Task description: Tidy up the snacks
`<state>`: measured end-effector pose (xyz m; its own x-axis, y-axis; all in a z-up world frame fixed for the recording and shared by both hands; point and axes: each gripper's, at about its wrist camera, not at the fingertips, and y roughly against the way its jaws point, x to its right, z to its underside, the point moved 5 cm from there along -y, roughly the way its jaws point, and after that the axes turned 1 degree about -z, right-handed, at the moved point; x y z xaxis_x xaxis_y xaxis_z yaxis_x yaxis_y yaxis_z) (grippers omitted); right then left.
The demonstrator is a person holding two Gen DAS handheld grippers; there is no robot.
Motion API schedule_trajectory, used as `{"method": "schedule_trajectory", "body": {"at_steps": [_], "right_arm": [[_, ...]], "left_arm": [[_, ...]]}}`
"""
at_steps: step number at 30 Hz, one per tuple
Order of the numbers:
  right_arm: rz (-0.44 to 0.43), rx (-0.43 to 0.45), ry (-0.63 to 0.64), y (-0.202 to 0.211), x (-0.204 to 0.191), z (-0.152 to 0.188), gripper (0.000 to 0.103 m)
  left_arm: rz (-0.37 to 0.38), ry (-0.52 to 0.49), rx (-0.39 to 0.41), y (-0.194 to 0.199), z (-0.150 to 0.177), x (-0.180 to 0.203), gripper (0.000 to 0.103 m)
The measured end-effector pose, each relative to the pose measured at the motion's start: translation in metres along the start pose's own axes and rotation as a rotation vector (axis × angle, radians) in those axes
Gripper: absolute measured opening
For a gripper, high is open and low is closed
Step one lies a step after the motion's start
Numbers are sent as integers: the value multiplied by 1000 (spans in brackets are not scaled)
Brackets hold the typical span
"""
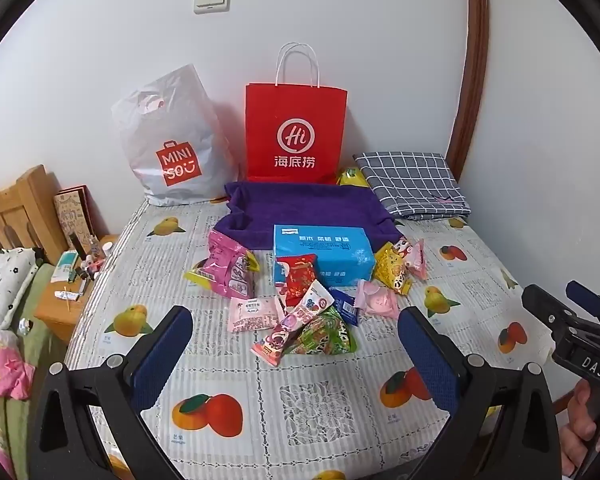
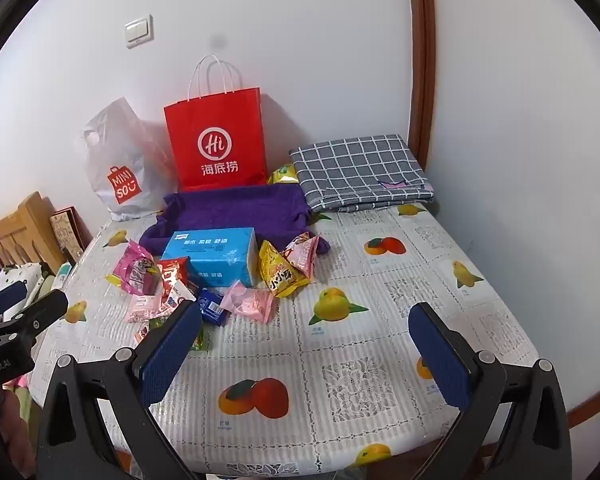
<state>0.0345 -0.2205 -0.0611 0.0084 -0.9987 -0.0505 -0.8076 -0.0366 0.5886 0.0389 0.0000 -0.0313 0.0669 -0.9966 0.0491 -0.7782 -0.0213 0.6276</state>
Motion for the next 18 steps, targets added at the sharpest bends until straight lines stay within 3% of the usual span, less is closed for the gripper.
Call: {"method": "schedule_trajectory", "body": {"at_steps": [18], "right_arm": [[9, 6, 31, 9, -7, 3, 102]], "left_arm": [[-12, -6, 20, 7, -2, -1, 103]]}}
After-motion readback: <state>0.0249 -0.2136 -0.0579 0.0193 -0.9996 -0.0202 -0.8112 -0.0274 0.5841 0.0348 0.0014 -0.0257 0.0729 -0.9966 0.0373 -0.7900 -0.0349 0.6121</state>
